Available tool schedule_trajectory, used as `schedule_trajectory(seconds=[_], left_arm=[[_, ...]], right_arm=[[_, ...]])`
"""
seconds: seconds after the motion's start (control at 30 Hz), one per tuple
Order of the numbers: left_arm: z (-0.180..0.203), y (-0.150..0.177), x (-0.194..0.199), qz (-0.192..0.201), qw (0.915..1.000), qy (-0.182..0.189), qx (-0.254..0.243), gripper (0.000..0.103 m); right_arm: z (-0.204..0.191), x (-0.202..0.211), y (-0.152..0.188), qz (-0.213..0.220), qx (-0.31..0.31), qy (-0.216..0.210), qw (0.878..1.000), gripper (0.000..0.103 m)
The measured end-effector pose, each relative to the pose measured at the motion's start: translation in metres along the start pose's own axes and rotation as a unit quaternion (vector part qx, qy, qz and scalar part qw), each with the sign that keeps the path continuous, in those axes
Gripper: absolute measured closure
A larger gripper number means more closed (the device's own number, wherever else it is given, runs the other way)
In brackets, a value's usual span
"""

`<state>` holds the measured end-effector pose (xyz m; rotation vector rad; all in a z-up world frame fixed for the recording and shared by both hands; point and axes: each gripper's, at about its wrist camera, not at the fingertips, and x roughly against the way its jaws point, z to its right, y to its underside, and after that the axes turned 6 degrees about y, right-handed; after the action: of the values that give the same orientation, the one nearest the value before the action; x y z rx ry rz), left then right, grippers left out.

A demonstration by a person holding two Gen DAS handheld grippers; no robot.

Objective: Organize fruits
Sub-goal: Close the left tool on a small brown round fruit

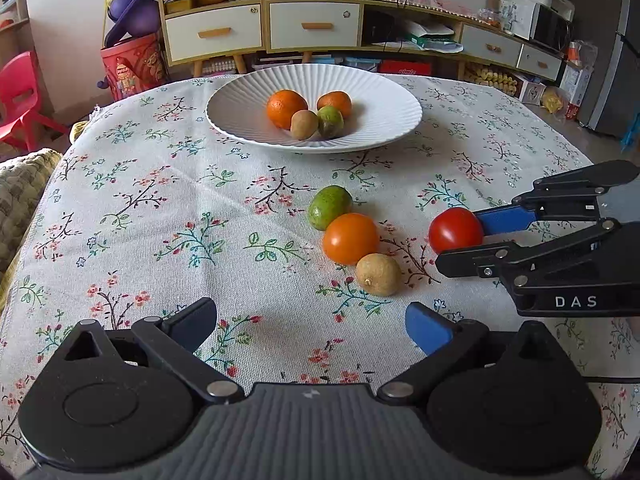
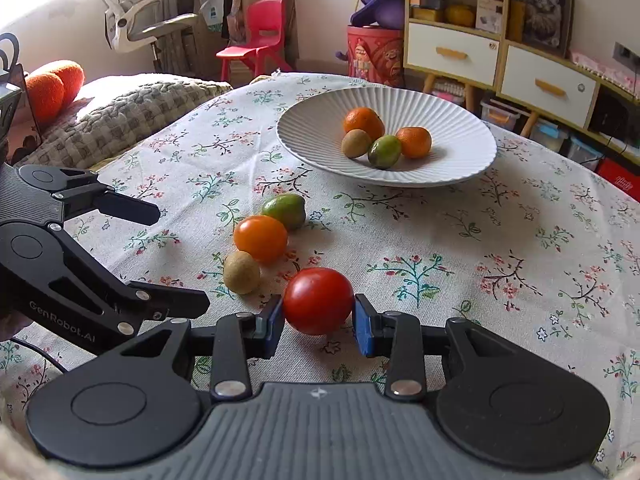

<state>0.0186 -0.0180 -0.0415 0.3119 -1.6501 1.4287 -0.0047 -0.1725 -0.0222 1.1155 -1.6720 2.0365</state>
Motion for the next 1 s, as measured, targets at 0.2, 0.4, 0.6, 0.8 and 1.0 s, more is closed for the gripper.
schedule_trajectory(seconds=[0.2,0.4,0.6,0.8,1.0], left_arm=[[0.016,-0.005,-0.006,-0.001,0.9997,0.024,-0.008,0.023],[0.025,-0.008,-0.011,-0.004,0.9991,0.04,-0.009,0.037],[0.026,-0.011,-0.014,-0.003,0.999,0.045,0.003,0.055],[0.024,-0.013,-0.014,0.002,0.9988,0.048,0.014,0.073],[0.022,-0.012,-0.014,0.004,0.9987,0.048,0.02,0.088]], right_arm=[[0.009,0.003,-0.001,0.004,-0.01,0.013,1.0,0.069],[0.014,0.004,0.0,0.004,-0.011,0.017,1.0,0.069],[0.017,0.006,-0.001,0.005,-0.017,0.017,1.0,0.069],[0.017,0.005,-0.001,0.003,-0.016,0.018,1.0,0.069],[0.017,0.005,0.0,0.001,-0.014,0.018,1.0,0.069]])
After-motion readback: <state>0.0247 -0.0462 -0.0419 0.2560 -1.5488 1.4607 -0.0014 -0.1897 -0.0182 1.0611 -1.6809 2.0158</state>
